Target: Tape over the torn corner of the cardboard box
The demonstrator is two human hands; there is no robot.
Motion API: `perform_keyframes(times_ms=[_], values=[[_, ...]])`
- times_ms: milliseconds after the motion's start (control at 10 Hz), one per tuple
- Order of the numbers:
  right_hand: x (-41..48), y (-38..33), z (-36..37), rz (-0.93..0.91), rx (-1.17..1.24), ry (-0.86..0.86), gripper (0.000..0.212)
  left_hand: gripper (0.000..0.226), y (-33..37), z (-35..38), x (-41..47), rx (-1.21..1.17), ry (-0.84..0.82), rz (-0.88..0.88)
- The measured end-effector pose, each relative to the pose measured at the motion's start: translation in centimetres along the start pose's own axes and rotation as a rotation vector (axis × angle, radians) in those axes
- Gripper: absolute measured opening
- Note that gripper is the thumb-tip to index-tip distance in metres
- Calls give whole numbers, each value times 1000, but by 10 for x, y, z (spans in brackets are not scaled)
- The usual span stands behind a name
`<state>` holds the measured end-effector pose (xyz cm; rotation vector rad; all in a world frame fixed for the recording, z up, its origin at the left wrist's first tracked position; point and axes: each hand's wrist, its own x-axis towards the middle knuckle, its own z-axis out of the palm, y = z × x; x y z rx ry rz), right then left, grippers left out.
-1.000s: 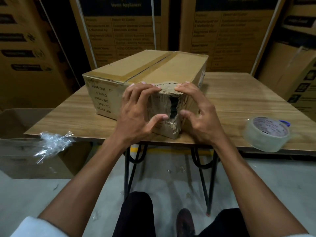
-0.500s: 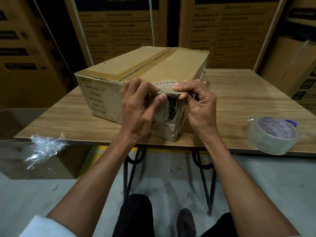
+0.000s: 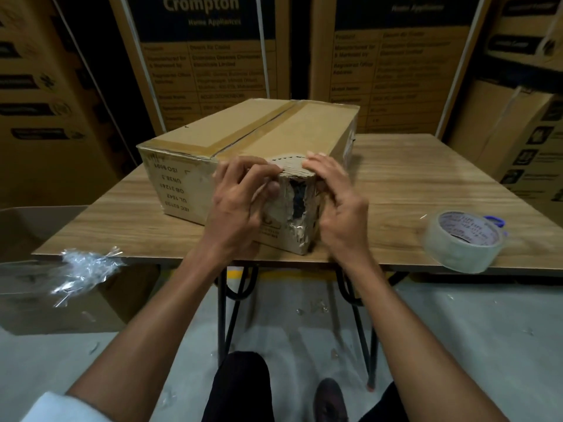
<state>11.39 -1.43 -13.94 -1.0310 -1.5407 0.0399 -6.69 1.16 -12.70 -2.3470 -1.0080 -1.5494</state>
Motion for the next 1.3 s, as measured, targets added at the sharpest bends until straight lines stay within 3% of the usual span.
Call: perform_keyframes(times_ms=[100,200,400,600,700,1000,1100,1200,1300], values=[[-39,-23,18,76,-77,-36,59,35,-9,1,-5,130,-54,96],[-71,-35,34,142,-176,-58,72,39,-6,9,-7,163,42,88],[-65,-14,16,59,-431,28,62,44,7,11,4,107,81,41],[-48,-7,-31,404,-263,270,45,48,46,36,24,12,0,54],[-40,1,-53,457,-294,298,43,48,76,53,32,-22,-78,8],[-37,-5,-72,449,-422,139,42,44,89,40,35,8,-203,21],[-20,-32,-90,341,-615,143,24,42,83,16,39,-4,-199,52],[10,-59,-94,53,-535,228,20,29,66,-12,61,12,-34,23],[57,-61,-81,-19,-454,113,19,23,46,-21,94,147,-10,34]])
